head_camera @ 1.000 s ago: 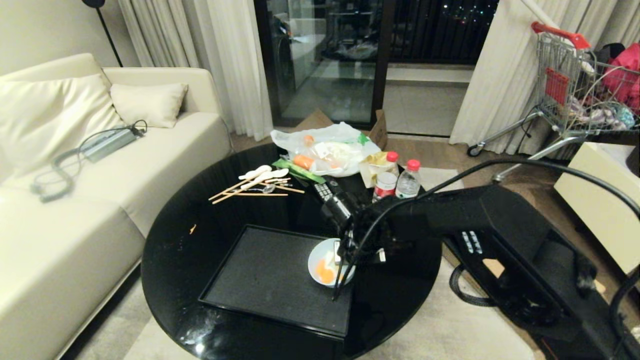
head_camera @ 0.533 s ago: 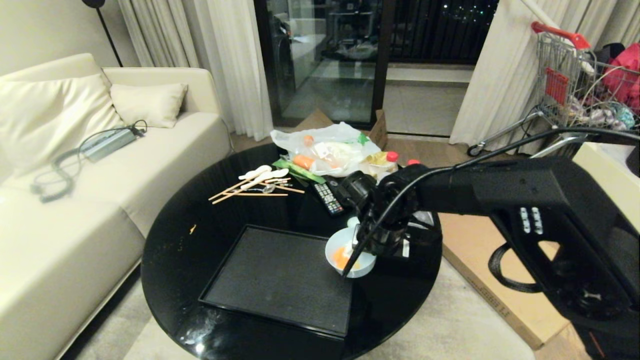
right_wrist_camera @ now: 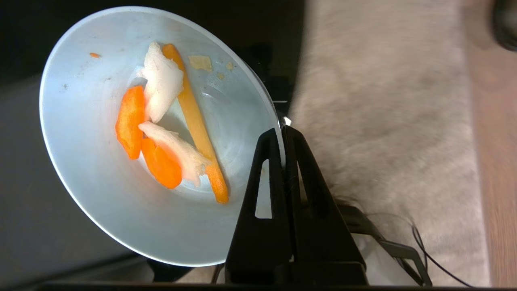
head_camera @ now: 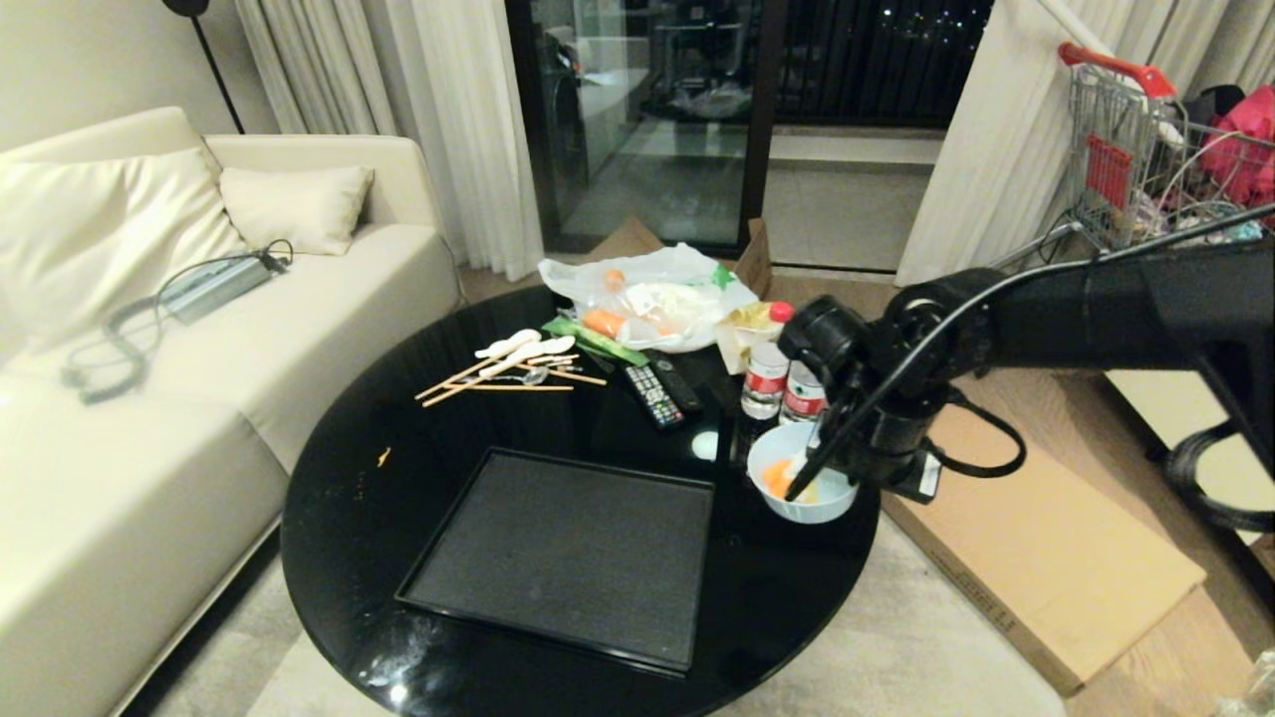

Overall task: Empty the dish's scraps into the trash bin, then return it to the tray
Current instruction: Move the bowl over the trash can

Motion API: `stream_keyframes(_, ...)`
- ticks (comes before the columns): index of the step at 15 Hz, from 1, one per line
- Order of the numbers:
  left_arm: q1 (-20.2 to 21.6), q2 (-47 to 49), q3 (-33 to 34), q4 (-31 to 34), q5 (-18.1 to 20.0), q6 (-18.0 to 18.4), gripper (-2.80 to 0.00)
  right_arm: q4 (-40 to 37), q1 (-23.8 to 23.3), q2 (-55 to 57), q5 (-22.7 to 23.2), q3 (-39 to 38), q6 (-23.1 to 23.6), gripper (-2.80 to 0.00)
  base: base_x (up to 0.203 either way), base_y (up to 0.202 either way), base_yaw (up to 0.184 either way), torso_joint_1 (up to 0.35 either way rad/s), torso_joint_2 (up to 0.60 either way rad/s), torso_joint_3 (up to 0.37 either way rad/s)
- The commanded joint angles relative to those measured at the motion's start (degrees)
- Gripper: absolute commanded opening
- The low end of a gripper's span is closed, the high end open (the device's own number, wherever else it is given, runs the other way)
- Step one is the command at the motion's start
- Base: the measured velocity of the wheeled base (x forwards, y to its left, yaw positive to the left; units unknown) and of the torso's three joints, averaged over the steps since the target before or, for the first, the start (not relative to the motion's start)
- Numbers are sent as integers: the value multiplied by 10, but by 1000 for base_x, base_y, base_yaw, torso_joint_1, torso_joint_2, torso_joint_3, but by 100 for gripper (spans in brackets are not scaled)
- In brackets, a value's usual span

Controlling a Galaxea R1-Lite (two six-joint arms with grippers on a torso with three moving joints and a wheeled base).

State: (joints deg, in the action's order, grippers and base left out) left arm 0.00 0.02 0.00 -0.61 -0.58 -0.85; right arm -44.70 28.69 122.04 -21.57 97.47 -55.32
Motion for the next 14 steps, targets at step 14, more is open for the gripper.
stream_keyframes(14,0,0,0,0,0,0,-280,283,-208,-363,47,-555,162,-280,0,0,0,0,0,0)
